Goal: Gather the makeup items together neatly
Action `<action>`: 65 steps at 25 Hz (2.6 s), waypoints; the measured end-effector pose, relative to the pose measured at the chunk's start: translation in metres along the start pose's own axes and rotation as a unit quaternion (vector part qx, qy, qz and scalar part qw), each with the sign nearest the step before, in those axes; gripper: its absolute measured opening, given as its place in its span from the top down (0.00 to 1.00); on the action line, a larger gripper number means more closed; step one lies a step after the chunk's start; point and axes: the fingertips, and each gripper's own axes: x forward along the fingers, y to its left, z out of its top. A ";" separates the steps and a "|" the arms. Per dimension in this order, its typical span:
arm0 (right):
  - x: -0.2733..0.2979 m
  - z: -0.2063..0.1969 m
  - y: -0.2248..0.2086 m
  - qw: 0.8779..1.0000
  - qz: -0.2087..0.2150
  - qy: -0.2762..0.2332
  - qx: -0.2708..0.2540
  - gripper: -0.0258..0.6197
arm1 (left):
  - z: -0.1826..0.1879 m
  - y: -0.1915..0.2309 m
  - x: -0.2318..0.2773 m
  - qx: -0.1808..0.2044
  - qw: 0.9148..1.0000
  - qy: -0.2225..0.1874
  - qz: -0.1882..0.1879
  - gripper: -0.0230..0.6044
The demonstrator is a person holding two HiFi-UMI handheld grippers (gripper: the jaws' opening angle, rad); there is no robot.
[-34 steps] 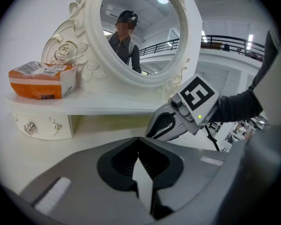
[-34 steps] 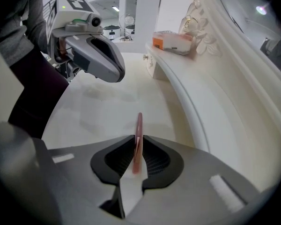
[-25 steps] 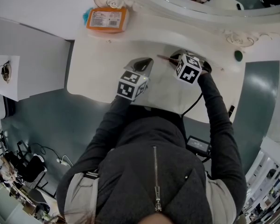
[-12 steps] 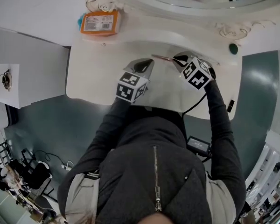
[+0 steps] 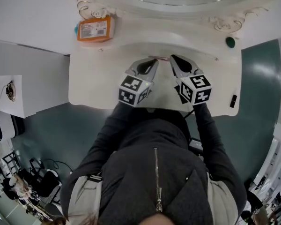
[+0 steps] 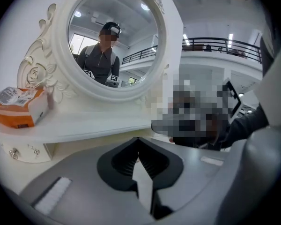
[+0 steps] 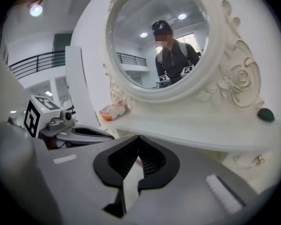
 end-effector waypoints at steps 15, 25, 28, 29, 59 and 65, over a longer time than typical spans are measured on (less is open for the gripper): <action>-0.009 -0.019 0.032 0.988 -0.109 -0.093 0.058 0.96 | 0.006 -0.010 -0.019 0.001 0.998 -0.039 -0.044 0.95; -0.020 -0.032 0.041 0.980 -0.157 -0.099 0.074 0.96 | -0.006 -0.018 -0.028 0.013 0.996 -0.018 -0.089 0.95; -0.028 -0.041 0.041 0.975 -0.181 -0.100 0.086 0.96 | -0.012 -0.024 -0.026 0.020 0.994 -0.006 -0.110 0.95; -0.030 -0.044 0.040 0.973 -0.189 -0.099 0.091 0.96 | -0.014 -0.027 -0.026 0.022 0.993 -0.003 -0.117 0.95; -0.143 -0.092 -0.058 0.937 -0.291 -0.116 0.155 0.95 | -0.039 -0.158 0.040 0.062 0.975 0.047 -0.209 0.95; -0.180 -0.107 -0.088 0.927 -0.310 -0.121 0.170 0.95 | -0.042 -0.196 0.064 0.071 0.970 0.059 -0.226 0.95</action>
